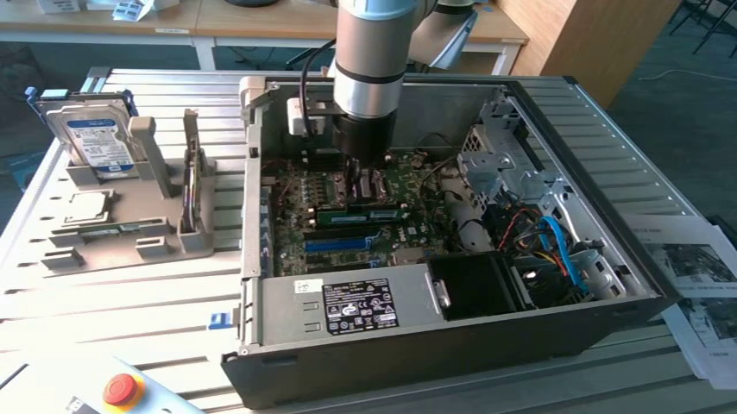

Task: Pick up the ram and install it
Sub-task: 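Press down the ram until it locks into place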

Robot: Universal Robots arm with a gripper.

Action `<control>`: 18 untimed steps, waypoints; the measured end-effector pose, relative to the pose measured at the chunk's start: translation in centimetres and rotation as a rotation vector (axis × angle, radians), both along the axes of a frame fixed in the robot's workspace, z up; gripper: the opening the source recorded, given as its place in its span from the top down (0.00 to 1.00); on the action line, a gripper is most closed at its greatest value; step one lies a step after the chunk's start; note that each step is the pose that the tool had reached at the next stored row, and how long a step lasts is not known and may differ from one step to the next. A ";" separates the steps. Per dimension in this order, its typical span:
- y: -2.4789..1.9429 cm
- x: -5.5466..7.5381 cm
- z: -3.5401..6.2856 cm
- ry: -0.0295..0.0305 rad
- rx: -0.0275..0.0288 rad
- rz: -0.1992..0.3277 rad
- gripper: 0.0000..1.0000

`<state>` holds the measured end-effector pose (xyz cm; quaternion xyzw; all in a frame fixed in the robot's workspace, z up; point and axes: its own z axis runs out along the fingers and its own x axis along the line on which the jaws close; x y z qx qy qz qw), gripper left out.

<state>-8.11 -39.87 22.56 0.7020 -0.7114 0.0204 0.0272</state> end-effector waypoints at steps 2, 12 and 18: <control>0.00 0.0 -0.09 0.0000 -0.0001 0.000 0.90; -0.01 0.0 -0.48 0.0003 -0.0007 0.000 0.90; 0.04 0.0 -0.20 -0.0014 0.0023 0.000 0.90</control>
